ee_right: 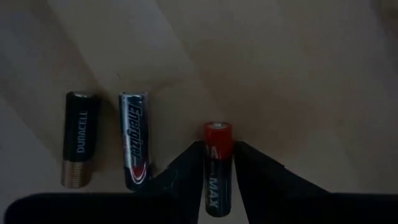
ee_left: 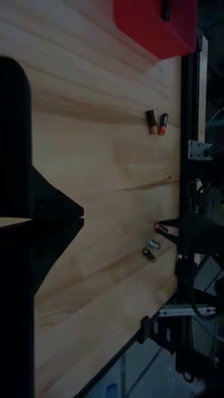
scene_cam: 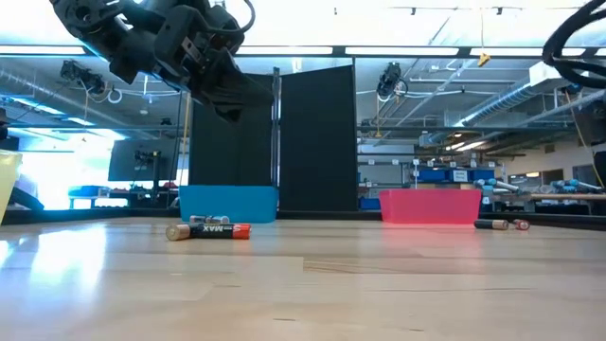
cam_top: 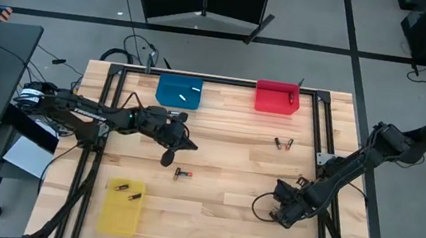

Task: Sort batteries
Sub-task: Put the black-red battery into the red bin

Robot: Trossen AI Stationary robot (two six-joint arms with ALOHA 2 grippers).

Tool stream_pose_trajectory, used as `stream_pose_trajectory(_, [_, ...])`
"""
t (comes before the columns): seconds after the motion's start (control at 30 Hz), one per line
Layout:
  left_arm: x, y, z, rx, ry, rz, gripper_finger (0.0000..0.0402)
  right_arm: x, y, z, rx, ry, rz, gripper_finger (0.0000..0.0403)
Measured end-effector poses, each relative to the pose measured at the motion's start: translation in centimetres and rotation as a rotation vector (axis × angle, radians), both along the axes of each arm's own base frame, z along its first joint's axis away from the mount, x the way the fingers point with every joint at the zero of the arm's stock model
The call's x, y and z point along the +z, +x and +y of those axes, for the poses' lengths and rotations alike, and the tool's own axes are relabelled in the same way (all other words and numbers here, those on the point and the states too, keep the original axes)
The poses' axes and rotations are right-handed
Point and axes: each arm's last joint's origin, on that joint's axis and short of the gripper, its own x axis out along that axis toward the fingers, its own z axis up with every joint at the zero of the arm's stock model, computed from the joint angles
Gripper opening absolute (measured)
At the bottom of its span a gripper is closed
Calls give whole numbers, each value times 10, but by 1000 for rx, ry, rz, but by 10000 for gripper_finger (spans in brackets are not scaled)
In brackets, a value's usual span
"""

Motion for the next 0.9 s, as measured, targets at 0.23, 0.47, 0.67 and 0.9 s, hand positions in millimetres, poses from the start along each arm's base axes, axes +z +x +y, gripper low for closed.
stream_pose_trajectory(0.23, [1,0,1,28,10,-10,5,-7,-4,-3,-11,15,3,71])
stream_pose_trajectory(0.47, [6,2,2,67,16,-66,5,12,19,2,30,1,-116,60])
stream_pose_trajectory(0.67, [6,3,1,109,8,-63,5,26,46,-15,61,-181,-280,60])
stream_pose_trajectory(0.9, [8,3,-3,129,18,-84,5,31,82,-73,1,-318,-345,60])
